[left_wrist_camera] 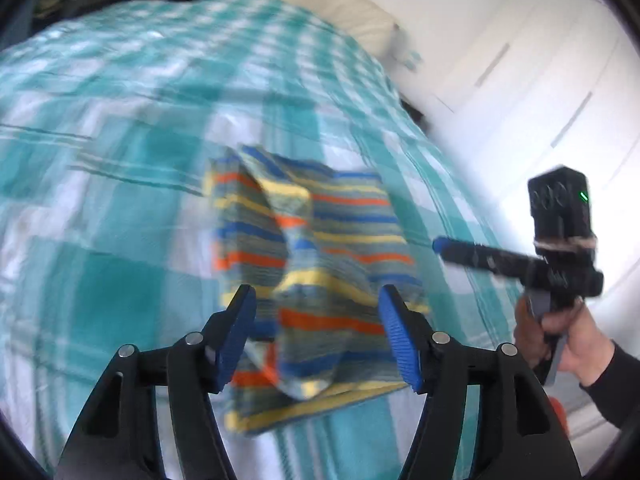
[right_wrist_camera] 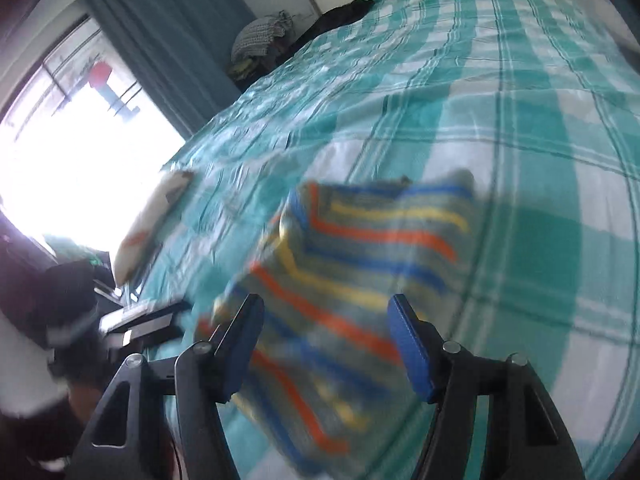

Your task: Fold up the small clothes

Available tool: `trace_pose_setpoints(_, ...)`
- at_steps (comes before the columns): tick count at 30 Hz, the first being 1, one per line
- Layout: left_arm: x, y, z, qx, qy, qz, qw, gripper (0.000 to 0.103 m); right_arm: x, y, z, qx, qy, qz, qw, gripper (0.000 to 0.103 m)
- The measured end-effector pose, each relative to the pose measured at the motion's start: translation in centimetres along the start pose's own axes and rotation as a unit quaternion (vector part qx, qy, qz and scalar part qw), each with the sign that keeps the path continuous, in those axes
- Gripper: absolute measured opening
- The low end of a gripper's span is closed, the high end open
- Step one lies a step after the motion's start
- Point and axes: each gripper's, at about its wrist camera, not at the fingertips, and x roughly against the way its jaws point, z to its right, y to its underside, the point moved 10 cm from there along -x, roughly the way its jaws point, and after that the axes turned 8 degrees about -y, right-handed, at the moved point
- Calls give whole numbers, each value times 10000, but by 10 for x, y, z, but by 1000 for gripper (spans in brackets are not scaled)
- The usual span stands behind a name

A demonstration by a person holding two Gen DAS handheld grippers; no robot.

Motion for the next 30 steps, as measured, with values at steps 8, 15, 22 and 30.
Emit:
trace_pose_setpoints(8,-10,47,-41,453,-128,-1028,9936,6,-46,108,-18,438,183,-669,9966,58)
trace_pose_setpoints(15,-7,42,-32,39,-652,-1059,9922,21,-44,108,-22,401,586,-252,9972,57)
trace_pose_setpoints(22,26,39,-42,14,-916,-701,9933,64,-9,114,-28,-464,606,346,9965,59)
trace_pose_setpoints(30,51,45,-68,495,-1319,-360,9894,67,11,164,-53,-14,912,646,9937,65)
